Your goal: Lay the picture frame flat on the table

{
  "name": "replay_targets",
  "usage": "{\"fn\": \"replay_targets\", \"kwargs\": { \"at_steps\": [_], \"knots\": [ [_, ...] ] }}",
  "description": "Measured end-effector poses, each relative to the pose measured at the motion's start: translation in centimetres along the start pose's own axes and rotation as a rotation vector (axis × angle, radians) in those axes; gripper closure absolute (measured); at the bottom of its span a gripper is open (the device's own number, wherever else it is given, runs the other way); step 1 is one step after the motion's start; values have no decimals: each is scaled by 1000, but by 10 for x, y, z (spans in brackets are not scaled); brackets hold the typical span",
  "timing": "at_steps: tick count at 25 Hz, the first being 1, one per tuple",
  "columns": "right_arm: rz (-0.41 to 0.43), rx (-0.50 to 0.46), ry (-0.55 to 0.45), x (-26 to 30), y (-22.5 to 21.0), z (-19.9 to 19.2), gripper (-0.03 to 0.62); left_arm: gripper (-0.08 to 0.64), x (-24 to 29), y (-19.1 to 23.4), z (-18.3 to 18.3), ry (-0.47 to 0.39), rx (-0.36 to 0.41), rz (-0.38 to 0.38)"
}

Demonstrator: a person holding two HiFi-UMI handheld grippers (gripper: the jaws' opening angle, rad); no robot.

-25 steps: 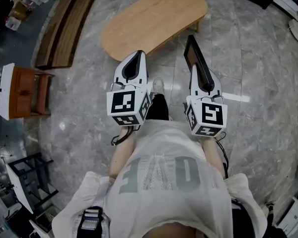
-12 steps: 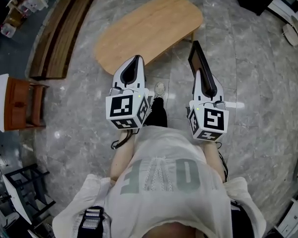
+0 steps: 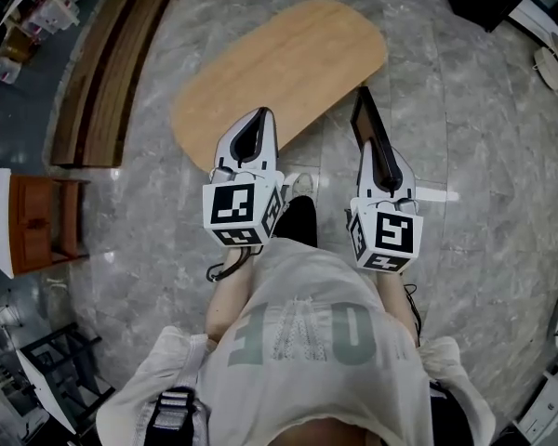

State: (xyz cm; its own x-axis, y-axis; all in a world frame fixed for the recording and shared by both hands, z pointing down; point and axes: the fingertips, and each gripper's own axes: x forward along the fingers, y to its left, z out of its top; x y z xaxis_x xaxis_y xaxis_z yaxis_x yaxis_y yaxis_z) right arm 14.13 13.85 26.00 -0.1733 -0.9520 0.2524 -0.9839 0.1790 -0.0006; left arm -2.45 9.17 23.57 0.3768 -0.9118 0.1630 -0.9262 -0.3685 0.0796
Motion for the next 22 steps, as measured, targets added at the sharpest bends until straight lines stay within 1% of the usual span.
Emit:
{"fn": "replay_targets", "kwargs": {
  "at_steps": [6,13,18,22],
  "knots": [
    [-1,-10,10,75,-11,27,577,551,77,31,20,5,0,-12],
    [-18,-11,4,151,-21,57,577,551,149,64,44,1,10,-34],
    [-39,-12,-5,191,-29,78,577,551,192,78,64,-16,34,-60],
    [-47,-20,-18,212,-37,88,577,551,217,87,76,-40,43,-53]
  ]
}}
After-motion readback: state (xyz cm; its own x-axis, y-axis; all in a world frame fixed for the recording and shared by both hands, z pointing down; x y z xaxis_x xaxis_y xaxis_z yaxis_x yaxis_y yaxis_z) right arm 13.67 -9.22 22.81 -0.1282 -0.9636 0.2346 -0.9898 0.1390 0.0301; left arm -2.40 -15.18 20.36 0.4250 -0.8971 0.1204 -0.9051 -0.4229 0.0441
